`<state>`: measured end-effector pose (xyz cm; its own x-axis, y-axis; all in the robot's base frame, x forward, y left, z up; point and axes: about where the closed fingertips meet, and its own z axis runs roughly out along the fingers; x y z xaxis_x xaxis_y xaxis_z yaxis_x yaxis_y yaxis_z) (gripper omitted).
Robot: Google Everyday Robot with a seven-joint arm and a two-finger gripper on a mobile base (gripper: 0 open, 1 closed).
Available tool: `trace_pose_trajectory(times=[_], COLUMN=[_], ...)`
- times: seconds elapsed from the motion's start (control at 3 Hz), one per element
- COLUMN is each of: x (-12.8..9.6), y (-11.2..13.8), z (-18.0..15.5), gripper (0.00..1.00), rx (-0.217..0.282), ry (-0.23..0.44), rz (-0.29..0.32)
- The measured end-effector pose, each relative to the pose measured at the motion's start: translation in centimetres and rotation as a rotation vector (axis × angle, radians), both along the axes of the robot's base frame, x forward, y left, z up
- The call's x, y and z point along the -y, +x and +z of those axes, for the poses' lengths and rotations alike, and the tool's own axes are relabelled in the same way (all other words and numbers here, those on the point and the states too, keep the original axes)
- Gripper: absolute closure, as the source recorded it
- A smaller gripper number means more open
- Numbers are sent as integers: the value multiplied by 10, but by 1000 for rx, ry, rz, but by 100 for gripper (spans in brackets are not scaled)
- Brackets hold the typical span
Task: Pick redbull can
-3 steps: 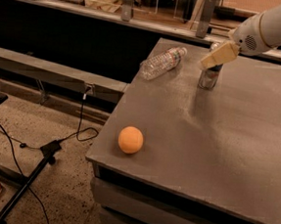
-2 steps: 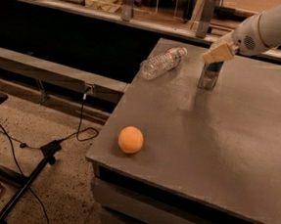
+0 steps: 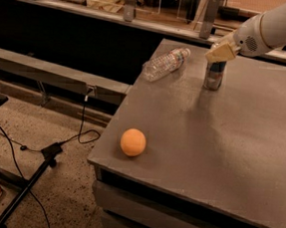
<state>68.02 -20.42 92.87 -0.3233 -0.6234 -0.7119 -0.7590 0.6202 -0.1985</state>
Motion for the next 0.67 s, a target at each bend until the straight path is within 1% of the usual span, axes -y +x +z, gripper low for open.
trace_pose_trajectory(times=[0.33,0.67], x=[-7,-16], y=[-3,-17], z=[10,56], gripper=[100,100], rx=[-22,12], ry=[31,108], rz=[45,111])
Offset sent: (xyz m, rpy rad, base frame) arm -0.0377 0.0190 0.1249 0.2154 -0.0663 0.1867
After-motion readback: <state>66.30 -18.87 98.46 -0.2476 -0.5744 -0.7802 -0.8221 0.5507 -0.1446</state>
